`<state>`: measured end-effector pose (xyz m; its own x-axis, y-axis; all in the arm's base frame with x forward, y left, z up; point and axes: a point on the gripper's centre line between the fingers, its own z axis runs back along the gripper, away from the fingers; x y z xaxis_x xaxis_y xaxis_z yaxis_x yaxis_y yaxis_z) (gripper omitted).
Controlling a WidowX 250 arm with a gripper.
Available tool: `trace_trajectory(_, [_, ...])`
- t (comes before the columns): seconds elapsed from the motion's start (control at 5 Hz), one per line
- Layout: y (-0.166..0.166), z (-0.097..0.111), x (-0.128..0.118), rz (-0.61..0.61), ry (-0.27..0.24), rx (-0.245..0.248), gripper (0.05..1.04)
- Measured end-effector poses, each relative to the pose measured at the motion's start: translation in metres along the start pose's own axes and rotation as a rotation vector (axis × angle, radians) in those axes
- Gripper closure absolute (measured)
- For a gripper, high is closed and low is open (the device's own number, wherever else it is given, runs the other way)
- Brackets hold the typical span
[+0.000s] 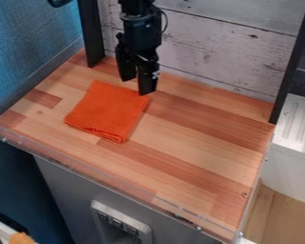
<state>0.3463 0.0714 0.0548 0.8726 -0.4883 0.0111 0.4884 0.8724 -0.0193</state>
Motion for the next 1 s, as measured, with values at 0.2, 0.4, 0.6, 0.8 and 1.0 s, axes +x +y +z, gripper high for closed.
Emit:
trace_trajectory(0.2, [0.009, 0.006, -0.008, -0.114, -0.029, 0.023, 0.086])
trace_trajectory(0.4, [0.015, 0.005, -0.016, -0.207, -0.028, 0.019, 0.084])
trace_trajectory(0.6, [0.02, 0.012, -0.023, -0.279, -0.035, 0.029, 0.088])
trace_trajectory(0.8, [0.023, 0.013, -0.029, -0.336, -0.028, 0.018, 0.13])
trace_trajectory(1.0, [0.026, 0.015, -0.031, -0.369, -0.024, 0.009, 0.41])
